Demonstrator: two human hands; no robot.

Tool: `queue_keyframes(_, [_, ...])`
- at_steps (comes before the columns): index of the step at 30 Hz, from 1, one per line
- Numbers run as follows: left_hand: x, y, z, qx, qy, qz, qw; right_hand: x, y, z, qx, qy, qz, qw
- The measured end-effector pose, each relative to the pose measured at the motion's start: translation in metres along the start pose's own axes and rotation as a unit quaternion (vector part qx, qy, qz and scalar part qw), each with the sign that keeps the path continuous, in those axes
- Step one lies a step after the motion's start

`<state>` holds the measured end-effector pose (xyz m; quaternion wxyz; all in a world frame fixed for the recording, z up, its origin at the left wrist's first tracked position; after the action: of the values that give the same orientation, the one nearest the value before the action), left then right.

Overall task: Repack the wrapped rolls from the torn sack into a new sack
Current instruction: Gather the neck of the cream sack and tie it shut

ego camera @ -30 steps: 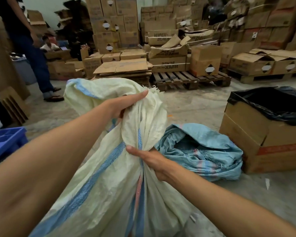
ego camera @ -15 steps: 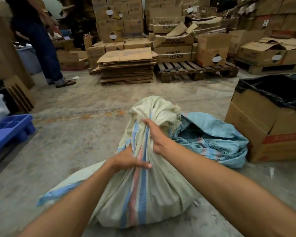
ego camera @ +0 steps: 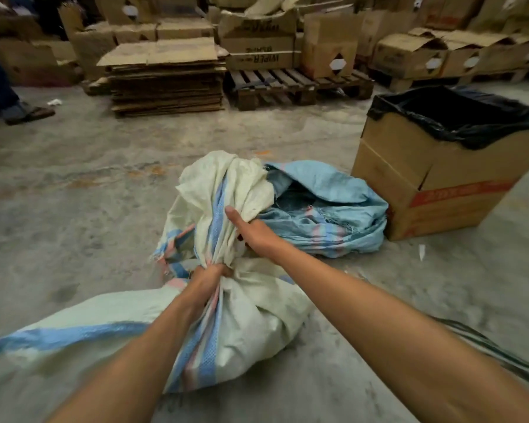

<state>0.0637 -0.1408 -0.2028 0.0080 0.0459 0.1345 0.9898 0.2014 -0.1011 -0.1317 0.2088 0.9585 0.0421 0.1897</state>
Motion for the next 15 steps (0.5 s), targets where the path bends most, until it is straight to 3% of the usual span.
queue_keyframes(5, [-0.013,0.002,-0.002,-0.010,-0.016,-0.012,1.000,0.082,0.015,0.071,0.102,-0.097,0.176,0.974])
queue_keyframes(7, [-0.017,0.003,-0.001,-0.045,-0.020,-0.019,0.999,0.109,0.017,0.112,0.080,-0.072,0.209,0.972])
queue_keyframes(12, [-0.037,0.003,-0.006,-0.038,0.007,-0.127,0.991,0.139,0.009,0.207,-0.064,0.143,0.174,0.972])
queue_keyframes(15, [-0.034,-0.004,-0.013,-0.041,-0.078,-0.066,0.994,0.139,0.012,0.238,-0.095,0.222,0.150,0.959])
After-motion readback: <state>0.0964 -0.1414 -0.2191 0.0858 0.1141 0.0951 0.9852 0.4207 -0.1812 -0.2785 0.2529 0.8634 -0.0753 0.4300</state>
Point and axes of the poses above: each hand's wrist, its own y-axis away from the middle knuckle, its own x-axis out of the back of the hand, z = x × y, the point moved 8 cm from there along -y, towards the middle knuckle, and after that the axes turned 11 degrees about -x, right-handed, at the moved point
